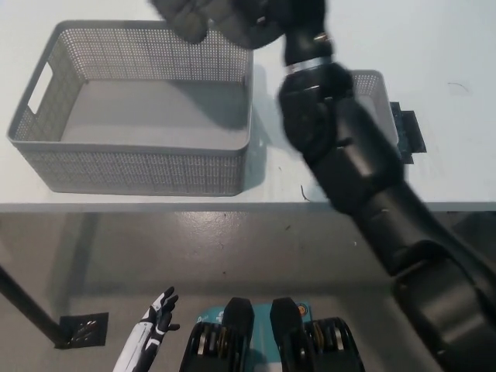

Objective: Usethe right hand to pick up a oven gloves on top of a leveled container and place it into another larger container on the left side

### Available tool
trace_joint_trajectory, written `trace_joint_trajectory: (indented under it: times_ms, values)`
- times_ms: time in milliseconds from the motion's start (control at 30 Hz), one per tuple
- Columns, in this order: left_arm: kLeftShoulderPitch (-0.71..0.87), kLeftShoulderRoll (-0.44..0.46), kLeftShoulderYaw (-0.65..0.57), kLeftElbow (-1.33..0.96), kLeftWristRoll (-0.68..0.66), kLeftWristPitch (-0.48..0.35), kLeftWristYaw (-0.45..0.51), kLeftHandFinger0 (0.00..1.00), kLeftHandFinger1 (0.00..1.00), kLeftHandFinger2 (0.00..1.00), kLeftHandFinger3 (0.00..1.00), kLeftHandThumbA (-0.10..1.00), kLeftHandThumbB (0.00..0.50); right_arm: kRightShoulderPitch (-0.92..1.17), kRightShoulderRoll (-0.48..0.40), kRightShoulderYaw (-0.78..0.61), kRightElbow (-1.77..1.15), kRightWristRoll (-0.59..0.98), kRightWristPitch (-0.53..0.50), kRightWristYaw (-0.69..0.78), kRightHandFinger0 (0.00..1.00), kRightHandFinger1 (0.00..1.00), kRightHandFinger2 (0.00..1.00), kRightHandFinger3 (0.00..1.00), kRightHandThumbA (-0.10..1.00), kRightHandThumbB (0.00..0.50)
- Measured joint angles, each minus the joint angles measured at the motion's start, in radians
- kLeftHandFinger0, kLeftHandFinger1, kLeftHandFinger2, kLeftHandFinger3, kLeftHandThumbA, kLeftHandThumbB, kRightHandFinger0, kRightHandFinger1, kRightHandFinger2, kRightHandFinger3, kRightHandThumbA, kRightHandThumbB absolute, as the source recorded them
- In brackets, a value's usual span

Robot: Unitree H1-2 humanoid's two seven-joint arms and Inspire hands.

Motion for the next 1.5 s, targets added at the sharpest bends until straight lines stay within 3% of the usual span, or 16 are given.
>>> trace_joint_trajectory:
  times_ms: [167,200,267,300,333,400,433,467,533,667,767,933,1033,1167,1267,1500]
  values:
    - [-0.002,0.004,-0.007,0.0,0.001,-0.001,-0.002,0.79,0.97,1.0,1.0,1.0,0.5,-0.064,0.072,0.028,0.255,0.002,-0.006,-0.031,0.0,0.12,0.66,0.49,-0.1,0.228]
    - [-0.003,0.004,-0.008,0.0,0.001,-0.001,-0.003,0.79,0.97,1.0,1.0,1.0,0.5,-0.073,0.082,0.035,0.291,0.002,-0.006,-0.034,0.0,0.21,0.77,0.56,-0.1,0.191]
    - [-0.005,0.004,-0.009,0.0,0.001,-0.001,-0.006,0.81,0.98,1.0,1.0,1.0,0.5,-0.093,0.106,0.047,0.372,0.003,-0.006,-0.035,0.0,0.29,0.8,0.6,-0.1,0.204]
    - [-0.006,0.004,-0.009,0.0,0.001,-0.001,-0.008,0.8,0.97,1.0,1.0,1.0,0.5,-0.101,0.118,0.049,0.406,0.007,-0.006,-0.035,0.23,0.57,1.0,0.94,0.03,0.241]
    - [-0.006,0.004,-0.009,0.0,0.001,-0.001,-0.009,0.8,0.97,1.0,1.0,1.0,0.5,-0.106,0.13,0.052,0.434,0.011,-0.003,-0.03,0.62,1.0,1.0,1.0,0.4,0.362]
    - [-0.007,0.004,-0.009,-0.001,0.001,-0.001,-0.01,0.8,0.97,1.0,1.0,1.0,0.5,-0.114,0.146,0.061,0.469,0.017,0.021,0.003,1.0,1.0,1.0,1.0,0.53,0.39]
    - [-0.007,0.004,-0.01,-0.001,0.001,-0.001,-0.01,0.79,0.96,1.0,1.0,1.0,0.5,-0.116,0.155,0.063,0.481,0.022,0.037,0.028,1.0,1.0,1.0,1.0,0.66,0.469]
    - [-0.007,0.004,-0.011,-0.001,0.001,-0.001,-0.01,0.78,0.96,1.0,1.0,1.0,0.5,-0.116,0.159,0.064,0.486,0.025,0.046,0.048,1.0,1.0,1.0,1.0,0.72,0.484]
    - [-0.006,0.004,-0.014,-0.001,0.001,-0.001,-0.01,0.78,0.95,0.99,1.0,1.0,0.5,-0.116,0.162,0.067,0.491,0.031,0.063,0.092,1.0,1.0,1.0,1.0,0.88,0.474]
    - [-0.006,0.004,-0.021,-0.001,0.005,-0.001,-0.009,0.75,0.94,0.97,1.0,1.0,0.5,-0.116,0.159,0.068,0.486,0.051,0.098,0.182,1.0,1.0,1.0,1.0,1.0,0.477]
    - [-0.008,0.004,-0.024,-0.001,0.005,-0.001,-0.01,0.76,0.94,0.97,1.0,1.0,0.5,-0.116,0.152,0.064,0.475,0.072,0.118,0.232,1.0,1.0,1.0,1.0,1.0,0.5]
    - [-0.009,0.005,-0.029,0.0,0.007,-0.001,-0.01,0.71,0.9,0.94,1.0,1.0,0.5,-0.116,0.129,0.04,0.398,0.116,0.126,0.294,1.0,1.0,1.0,1.0,1.0,0.446]
    - [-0.01,0.005,-0.032,0.002,0.009,-0.001,-0.01,0.72,0.9,0.92,1.0,1.0,0.5,-0.114,0.109,0.008,0.292,0.15,0.118,0.313,1.0,1.0,1.0,1.0,1.0,0.457]
    - [-0.013,0.005,-0.032,0.005,0.009,-0.001,-0.01,0.71,0.88,0.91,1.0,1.0,0.5,-0.108,0.078,-0.033,0.136,0.184,0.105,0.325,1.0,1.0,1.0,1.0,1.0,0.396]
    - [-0.015,0.005,-0.032,0.007,0.009,-0.001,-0.01,0.7,0.86,0.9,1.0,1.0,0.5,-0.093,0.051,-0.062,0.019,0.205,0.104,0.34,1.0,1.0,1.0,1.0,1.0,0.437]
    - [-0.015,0.005,-0.031,0.011,0.009,-0.001,-0.01,0.69,0.83,0.89,1.0,1.0,0.5,-0.039,-0.013,-0.122,-0.196,0.252,0.127,0.382,1.0,1.0,1.0,1.0,1.0,0.436]
